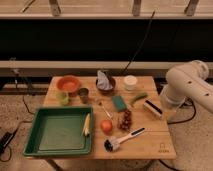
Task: Place banana in plastic cup
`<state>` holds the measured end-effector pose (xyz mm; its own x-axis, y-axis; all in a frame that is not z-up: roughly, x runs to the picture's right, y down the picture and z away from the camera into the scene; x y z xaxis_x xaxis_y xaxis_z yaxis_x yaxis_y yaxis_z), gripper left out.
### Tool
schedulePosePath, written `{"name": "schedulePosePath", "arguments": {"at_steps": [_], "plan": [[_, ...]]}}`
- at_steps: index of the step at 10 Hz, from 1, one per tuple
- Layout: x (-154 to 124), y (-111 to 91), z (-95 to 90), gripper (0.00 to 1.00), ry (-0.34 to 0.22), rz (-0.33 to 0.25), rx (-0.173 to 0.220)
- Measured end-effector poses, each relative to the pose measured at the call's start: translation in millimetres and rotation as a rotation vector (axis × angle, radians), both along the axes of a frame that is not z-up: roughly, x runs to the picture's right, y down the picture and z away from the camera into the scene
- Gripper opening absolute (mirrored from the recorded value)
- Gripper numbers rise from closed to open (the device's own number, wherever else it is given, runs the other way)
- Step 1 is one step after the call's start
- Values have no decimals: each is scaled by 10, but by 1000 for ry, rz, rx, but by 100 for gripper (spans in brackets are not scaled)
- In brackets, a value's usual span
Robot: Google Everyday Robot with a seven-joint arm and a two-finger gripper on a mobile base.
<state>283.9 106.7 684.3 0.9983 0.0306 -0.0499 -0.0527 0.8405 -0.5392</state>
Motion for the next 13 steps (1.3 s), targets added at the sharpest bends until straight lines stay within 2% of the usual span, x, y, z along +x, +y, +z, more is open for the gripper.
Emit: {"name": "schedulePosePath", "arguments": {"at_steps": [11, 13], "plan": [[0, -1, 0, 65, 0, 0, 0], [-13, -19, 11, 65, -17, -9, 2]]}}
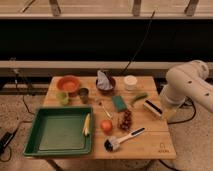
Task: Place banana in plastic cup
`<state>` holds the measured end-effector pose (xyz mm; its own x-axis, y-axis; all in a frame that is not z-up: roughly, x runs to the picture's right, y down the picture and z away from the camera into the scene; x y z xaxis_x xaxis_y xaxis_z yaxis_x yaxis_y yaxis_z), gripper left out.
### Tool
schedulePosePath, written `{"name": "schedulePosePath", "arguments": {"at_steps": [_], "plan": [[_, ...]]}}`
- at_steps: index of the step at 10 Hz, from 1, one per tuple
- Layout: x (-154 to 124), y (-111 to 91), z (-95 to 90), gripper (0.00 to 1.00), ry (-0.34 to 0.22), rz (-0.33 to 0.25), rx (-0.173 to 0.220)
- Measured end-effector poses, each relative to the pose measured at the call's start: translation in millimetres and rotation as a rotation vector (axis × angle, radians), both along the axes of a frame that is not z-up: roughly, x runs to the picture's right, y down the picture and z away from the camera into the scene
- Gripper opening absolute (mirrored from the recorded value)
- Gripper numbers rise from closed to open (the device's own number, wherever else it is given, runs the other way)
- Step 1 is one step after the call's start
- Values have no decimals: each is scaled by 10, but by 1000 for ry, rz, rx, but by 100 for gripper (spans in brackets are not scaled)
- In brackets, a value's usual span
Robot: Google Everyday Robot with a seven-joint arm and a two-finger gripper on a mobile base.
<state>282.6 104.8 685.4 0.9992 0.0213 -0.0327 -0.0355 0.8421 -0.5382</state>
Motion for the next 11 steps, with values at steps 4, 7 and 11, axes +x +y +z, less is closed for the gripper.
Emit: {"name": "schedulePosePath", "arguments": {"at_steps": [4, 7, 11], "plan": [[-598, -96, 122, 65, -139, -89, 10], [-1406, -167, 304, 65, -281, -185, 13], [-2310, -126, 531, 65, -483, -360, 23]]}}
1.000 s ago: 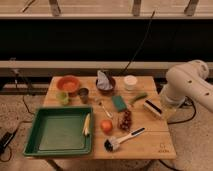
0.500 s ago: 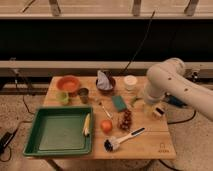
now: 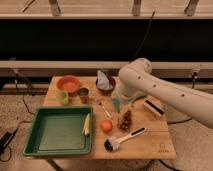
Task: Place banana in plastic cup
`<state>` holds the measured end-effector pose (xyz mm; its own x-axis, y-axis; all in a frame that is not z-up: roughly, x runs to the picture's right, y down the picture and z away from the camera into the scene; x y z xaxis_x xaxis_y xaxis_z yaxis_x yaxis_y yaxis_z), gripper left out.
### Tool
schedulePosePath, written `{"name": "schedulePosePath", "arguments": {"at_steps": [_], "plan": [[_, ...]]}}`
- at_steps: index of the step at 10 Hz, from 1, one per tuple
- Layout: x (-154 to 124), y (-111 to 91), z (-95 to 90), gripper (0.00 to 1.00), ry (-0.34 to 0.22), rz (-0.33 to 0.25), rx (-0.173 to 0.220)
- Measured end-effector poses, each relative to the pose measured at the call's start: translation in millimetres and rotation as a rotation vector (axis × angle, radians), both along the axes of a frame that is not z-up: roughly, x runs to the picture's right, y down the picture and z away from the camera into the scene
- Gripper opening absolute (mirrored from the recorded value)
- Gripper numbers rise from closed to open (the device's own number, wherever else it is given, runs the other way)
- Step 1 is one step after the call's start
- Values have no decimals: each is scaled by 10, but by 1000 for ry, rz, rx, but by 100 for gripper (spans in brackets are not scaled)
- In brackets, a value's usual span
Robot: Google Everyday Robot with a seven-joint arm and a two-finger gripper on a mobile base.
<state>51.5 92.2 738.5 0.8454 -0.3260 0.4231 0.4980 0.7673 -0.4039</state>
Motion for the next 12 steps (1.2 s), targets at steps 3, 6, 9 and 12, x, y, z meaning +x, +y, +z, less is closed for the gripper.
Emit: {"name": "schedulePosePath", "arguments": {"at_steps": [3, 6, 9, 12], "plan": [[-433, 120, 192, 65, -129, -117, 5], [-797, 192, 266, 65, -228, -199, 5], [-977, 232, 221, 65, -286, -267, 15], [-1310, 346, 122, 65, -349, -373, 35]]}}
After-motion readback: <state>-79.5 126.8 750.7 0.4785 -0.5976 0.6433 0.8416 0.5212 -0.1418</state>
